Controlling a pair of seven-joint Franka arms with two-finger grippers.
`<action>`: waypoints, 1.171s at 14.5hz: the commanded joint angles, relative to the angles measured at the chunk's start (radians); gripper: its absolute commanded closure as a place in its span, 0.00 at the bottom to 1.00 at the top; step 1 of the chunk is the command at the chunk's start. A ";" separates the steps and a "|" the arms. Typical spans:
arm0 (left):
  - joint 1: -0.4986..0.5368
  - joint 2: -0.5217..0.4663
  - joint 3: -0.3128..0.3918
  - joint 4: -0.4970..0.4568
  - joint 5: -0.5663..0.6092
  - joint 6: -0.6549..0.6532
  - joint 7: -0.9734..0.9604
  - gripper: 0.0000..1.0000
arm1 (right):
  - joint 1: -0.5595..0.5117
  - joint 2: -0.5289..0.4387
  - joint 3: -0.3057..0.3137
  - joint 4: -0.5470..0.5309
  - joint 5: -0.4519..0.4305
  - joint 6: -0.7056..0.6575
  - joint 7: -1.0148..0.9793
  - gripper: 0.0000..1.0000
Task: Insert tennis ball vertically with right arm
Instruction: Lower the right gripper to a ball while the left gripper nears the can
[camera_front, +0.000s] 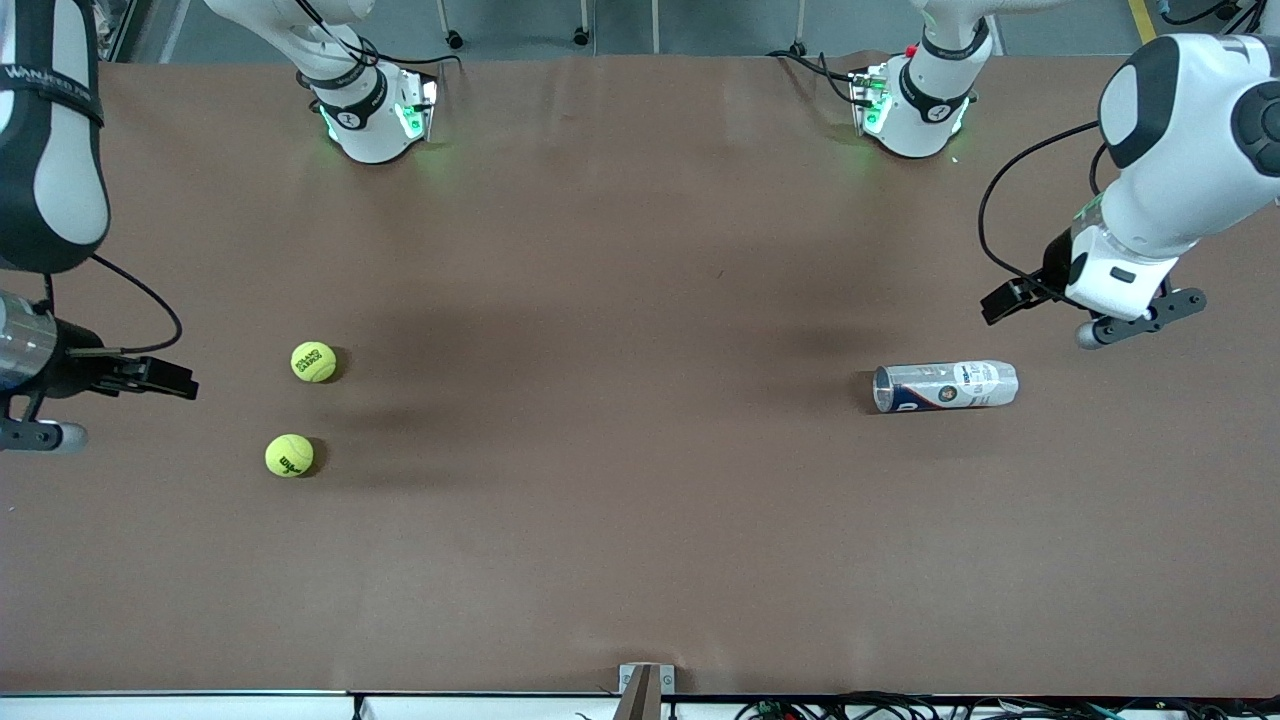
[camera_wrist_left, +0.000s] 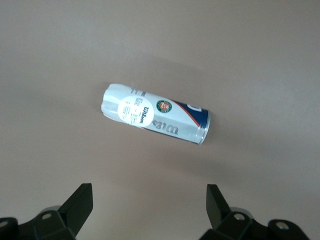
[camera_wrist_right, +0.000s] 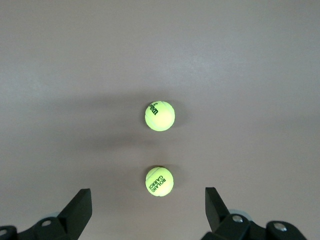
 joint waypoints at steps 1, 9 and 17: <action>0.011 0.020 -0.010 0.046 0.017 -0.041 0.062 0.00 | -0.001 0.056 0.002 0.011 -0.009 -0.001 -0.006 0.00; 0.045 0.040 0.002 0.104 -0.037 -0.046 0.204 0.00 | -0.001 0.145 0.002 -0.015 -0.009 0.049 -0.006 0.00; 0.054 0.077 -0.009 0.082 -0.010 -0.005 0.188 0.00 | -0.012 0.266 0.002 -0.036 -0.009 0.175 -0.006 0.00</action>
